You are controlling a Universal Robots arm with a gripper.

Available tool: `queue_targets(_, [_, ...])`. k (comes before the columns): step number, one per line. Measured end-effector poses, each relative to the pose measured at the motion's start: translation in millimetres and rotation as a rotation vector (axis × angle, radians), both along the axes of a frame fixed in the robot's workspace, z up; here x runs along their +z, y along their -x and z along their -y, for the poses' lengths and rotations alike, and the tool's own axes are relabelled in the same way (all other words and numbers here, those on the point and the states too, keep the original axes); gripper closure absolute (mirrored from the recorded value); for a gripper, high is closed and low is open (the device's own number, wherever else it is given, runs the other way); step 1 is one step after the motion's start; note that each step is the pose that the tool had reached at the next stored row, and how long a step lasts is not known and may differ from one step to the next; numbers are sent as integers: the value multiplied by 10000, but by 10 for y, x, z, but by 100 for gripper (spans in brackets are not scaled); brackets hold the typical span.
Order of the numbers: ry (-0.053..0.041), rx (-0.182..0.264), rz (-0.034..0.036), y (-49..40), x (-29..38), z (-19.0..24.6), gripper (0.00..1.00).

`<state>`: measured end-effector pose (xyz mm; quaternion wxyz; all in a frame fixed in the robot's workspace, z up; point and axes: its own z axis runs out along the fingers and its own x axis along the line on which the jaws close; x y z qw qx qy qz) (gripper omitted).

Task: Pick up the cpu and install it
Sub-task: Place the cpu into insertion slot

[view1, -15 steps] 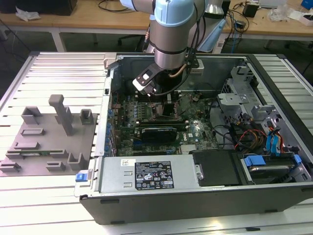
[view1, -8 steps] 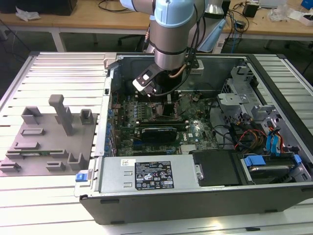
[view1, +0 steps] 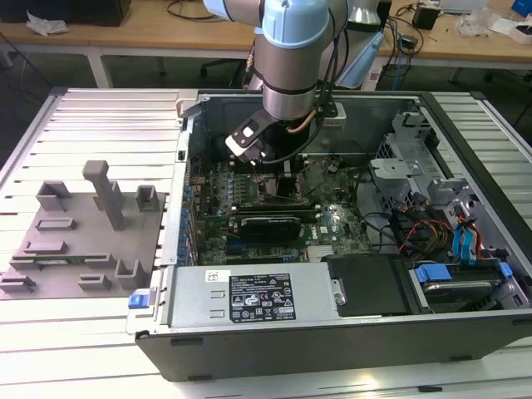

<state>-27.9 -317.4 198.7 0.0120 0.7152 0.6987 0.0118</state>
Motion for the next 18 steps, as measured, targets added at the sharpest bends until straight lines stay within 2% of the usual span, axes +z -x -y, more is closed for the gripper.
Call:
queue_targets(9, [3,-1,1,0,-1,1,47])
queue_targets(10, [-4,-1,3,0,-3,0,45])
queue_targets(11, [-2,-1,2,0,-2,0,39])
queue_targets(15, [-1,0,1,0,0,0,39])
queue_targets(18, [-2,-1,2,0,60,0,39])
